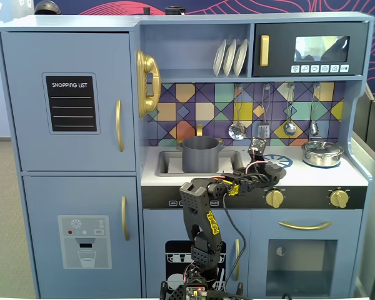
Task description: Pick up the lid from the counter and put it on the gray recipient
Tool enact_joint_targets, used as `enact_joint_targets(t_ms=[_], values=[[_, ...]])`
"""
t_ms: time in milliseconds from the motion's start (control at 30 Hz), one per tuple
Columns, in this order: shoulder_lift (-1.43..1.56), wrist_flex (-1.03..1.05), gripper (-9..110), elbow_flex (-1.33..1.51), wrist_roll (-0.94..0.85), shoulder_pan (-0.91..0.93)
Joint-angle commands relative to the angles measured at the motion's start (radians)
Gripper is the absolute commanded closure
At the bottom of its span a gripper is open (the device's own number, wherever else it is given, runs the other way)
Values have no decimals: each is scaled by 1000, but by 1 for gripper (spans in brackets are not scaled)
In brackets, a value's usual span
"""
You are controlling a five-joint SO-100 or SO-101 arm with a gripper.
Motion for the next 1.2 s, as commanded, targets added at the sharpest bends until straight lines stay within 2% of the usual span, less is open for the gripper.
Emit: enact_joint_targets(t_ms=[0, 133, 267, 567, 733, 1167], values=[[-2, -32, 77, -87, -15, -23], [-9, -28, 80, -81, -15, -35], [-11, -21, 101, -61, -55, -54], [40, -43, 101, -41, -38, -77], [78, -20, 101, -132, -51, -86], [293, 382, 102, -440, -18, -270]])
